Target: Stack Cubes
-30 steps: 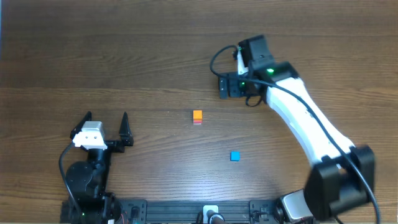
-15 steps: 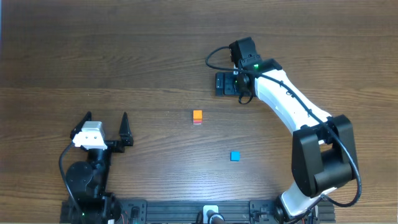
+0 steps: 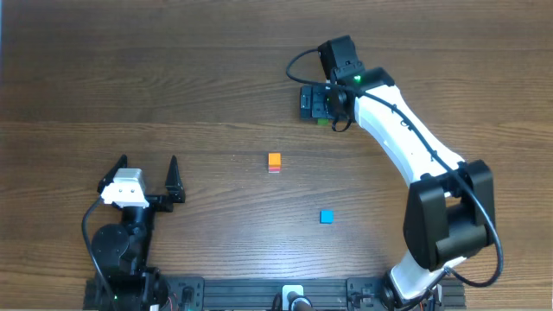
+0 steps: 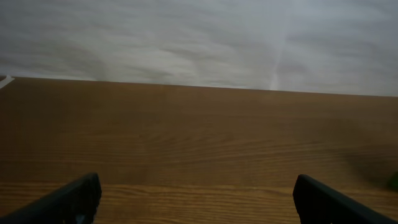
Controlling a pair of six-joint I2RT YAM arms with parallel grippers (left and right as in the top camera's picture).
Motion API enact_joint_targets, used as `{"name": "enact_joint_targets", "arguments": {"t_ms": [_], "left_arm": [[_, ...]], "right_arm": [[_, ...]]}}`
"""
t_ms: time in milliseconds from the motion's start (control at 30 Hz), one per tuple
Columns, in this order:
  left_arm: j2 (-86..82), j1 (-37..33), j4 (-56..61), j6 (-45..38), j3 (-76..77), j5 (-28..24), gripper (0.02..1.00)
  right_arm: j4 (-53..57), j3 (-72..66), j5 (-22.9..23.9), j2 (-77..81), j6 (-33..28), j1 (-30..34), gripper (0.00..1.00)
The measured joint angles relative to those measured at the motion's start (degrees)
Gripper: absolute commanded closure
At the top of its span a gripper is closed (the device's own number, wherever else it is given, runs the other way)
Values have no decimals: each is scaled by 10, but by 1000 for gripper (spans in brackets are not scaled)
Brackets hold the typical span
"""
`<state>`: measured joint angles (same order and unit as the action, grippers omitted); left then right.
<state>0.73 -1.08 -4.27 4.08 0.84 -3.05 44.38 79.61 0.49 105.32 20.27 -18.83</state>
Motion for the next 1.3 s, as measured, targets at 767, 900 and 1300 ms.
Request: {"name": "enact_joint_targets", "arguments": {"t_ms": [767, 900, 1300], "left_arm": [[0, 0, 0, 0, 0, 0, 20], [0, 0, 0, 0, 0, 0, 20], [0, 0, 0, 0, 0, 0, 18]], "right_arm": [[19, 65, 6, 154, -29, 1, 242], [16, 65, 6, 154, -29, 1, 369], [17, 65, 8, 155, -27, 1, 660]]}}
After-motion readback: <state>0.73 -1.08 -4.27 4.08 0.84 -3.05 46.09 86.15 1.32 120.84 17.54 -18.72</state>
